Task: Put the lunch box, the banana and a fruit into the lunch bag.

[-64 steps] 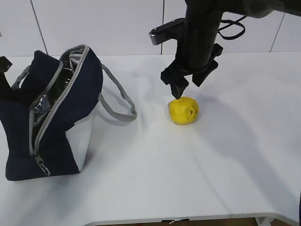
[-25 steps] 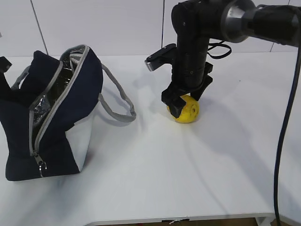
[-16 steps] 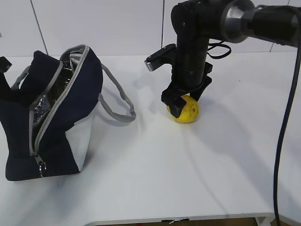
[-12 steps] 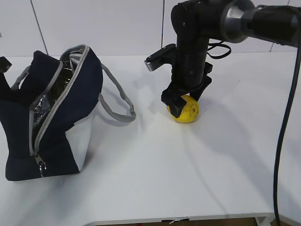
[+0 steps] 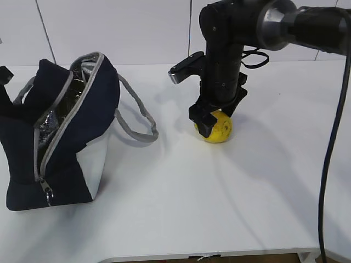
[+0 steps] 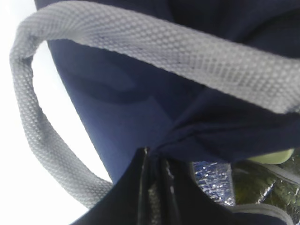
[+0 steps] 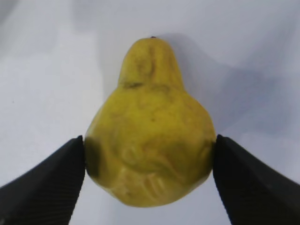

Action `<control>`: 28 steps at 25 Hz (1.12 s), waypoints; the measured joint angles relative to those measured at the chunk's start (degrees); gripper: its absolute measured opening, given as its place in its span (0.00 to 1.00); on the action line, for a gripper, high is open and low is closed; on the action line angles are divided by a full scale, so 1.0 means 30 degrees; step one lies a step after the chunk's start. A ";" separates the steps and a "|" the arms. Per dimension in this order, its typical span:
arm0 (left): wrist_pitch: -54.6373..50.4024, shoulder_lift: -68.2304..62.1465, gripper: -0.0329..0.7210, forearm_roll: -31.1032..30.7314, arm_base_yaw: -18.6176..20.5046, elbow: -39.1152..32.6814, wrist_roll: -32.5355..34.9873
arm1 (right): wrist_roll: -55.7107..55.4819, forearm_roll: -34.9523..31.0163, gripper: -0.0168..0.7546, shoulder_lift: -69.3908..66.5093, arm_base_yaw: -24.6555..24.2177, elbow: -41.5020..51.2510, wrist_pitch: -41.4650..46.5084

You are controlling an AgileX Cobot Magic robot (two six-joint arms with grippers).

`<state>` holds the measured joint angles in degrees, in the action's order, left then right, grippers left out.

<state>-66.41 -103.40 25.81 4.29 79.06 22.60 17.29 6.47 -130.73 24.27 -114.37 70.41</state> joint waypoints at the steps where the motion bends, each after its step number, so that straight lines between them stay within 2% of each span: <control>1: 0.0000 0.0000 0.04 0.0000 0.0000 0.0000 0.0000 | 0.0087 0.0000 0.90 0.0000 0.0000 0.0000 0.0000; 13: -0.0140 0.0000 0.04 0.0000 0.0000 0.0000 0.0000 | 0.2116 -0.0557 0.89 0.0000 0.0000 0.0000 -0.0486; 21: -0.0184 0.0000 0.04 0.0000 0.0000 0.0000 0.0000 | 0.2290 -0.0741 0.80 0.0000 0.0000 0.0000 -0.0535; 28: -0.0192 0.0000 0.04 0.0000 0.0000 0.0000 0.0000 | 0.2334 -0.0741 0.78 0.0000 0.0000 0.0000 -0.0536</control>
<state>-66.99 -103.40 25.81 4.29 79.06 22.60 24.29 4.25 -130.73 24.27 -114.37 68.80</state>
